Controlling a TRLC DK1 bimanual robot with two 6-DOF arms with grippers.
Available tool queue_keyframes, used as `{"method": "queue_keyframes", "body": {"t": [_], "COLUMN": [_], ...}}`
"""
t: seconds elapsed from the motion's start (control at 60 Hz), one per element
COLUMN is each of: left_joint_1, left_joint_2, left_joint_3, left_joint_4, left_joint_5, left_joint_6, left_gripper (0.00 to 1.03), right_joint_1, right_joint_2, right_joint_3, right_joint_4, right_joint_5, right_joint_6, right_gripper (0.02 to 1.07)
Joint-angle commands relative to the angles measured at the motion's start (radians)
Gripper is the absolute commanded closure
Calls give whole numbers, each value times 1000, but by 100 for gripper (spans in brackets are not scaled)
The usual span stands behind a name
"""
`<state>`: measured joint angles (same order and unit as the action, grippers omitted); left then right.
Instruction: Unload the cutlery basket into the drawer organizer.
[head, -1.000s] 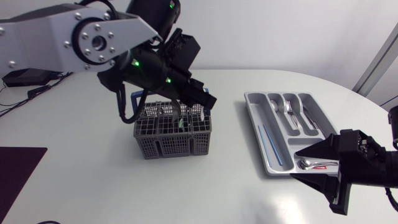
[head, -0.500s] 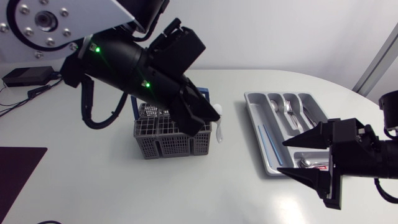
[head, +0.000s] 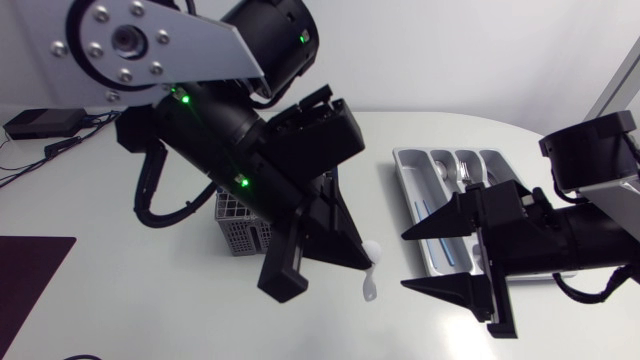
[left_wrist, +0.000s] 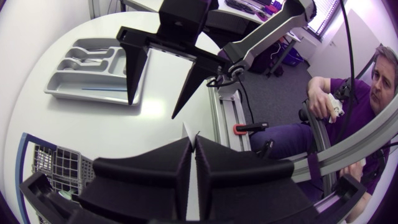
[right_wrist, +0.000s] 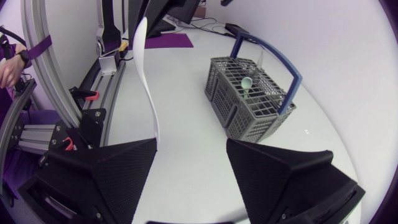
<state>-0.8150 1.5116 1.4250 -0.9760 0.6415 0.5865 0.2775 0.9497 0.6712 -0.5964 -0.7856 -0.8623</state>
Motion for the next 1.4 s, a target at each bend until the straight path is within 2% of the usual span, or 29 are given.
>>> {"method": "queue_keyframes", "body": {"t": [0.0,0.1,0.2,0.283,0.5,0.733,0.9,0.933,0.967,1.017,1.033,1.1,1.183,1.233,1.317,1.383], "left_joint_1": [-9,-12,-4,-3,13,19,33,34,39,48,50,71,106,126,171,194], "left_joint_2": [36,47,64,68,78,78,79,79,79,81,81,81,81,82,85,88], "left_joint_3": [34,46,61,68,78,75,77,77,81,88,88,106,126,130,126,117], "left_joint_4": [-24,-24,-26,-33,-35,-38,-36,-36,-36,-35,-35,-33,-30,-10,19,33], "left_joint_5": [23,29,29,38,47,49,49,49,49,49,49,49,49,47,43,9], "left_joint_6": [58,64,68,81,87,93,95,95,93,92,90,81,58,24,-24,-57], "left_gripper": [99,99,99,99,99,99,98,95,88,69,67,29,12,9,9,8], "right_joint_1": [57,111,150,177,206,210,212,212,212,212,212,209,167,126,14,-86], "right_joint_2": [24,26,24,24,21,24,26,26,26,26,26,29,27,26,26,27], "right_joint_3": [31,36,42,41,45,48,45,45,42,39,37,30,27,21,13,-9], "right_joint_4": [14,18,12,14,6,-6,-6,-9,-9,-11,-11,-17,-45,-69,-111,-115], "right_joint_5": [-7,-15,-21,-20,-20,-20,-9,-7,-6,0,2,13,17,19,20,60], "right_joint_6": [43,66,85,94,106,106,106,106,106,106,105,95,52,9,-81,-155], "right_gripper": [41,53,54,61,89,99,101,101,101,101,101,101,101,101,101,101]}}
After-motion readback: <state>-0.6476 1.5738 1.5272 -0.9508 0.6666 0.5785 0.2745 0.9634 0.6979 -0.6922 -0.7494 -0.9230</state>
